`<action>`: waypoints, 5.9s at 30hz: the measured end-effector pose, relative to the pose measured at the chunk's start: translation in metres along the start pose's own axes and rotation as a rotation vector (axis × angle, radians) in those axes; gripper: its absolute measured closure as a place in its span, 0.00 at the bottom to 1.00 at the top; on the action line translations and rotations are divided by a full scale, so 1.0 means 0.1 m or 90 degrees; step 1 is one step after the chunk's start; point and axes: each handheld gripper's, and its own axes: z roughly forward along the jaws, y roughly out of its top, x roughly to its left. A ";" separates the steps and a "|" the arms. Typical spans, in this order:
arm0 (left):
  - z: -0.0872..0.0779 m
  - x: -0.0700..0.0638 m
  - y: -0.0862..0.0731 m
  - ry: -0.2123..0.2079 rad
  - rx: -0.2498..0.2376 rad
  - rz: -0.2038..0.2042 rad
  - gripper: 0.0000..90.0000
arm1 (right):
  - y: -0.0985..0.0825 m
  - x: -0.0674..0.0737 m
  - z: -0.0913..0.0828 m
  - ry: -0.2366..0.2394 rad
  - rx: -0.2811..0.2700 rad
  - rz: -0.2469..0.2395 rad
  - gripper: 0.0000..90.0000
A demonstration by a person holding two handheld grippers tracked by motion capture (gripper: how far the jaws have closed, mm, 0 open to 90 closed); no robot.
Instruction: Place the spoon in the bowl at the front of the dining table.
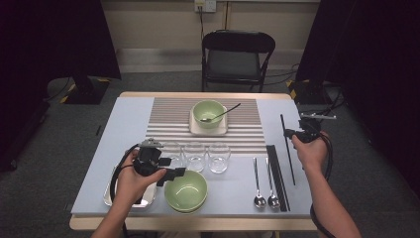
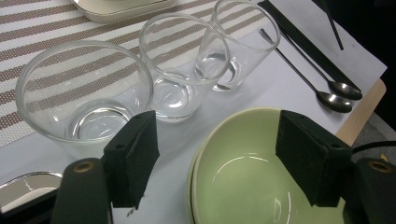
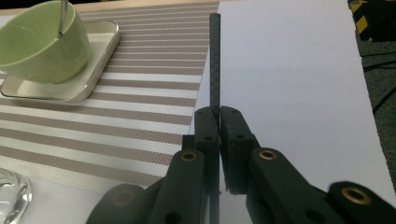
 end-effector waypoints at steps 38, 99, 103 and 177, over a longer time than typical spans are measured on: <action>0.11 -0.23 0.32 -0.019 0.016 0.027 0.34 | 0.33 0.34 -0.27 0.071 -0.049 0.001 0.96; 0.47 -0.54 0.59 -0.056 0.015 0.044 0.35 | 0.55 1.05 -0.22 0.155 -0.068 -0.035 0.96; 0.51 -0.57 0.62 -0.060 0.018 0.047 0.35 | 0.56 1.08 -0.22 0.158 -0.068 -0.036 0.96; 1.11 -0.76 0.73 -0.134 -0.018 -0.027 0.69 | 0.66 1.57 -0.14 0.211 -0.062 -0.047 0.96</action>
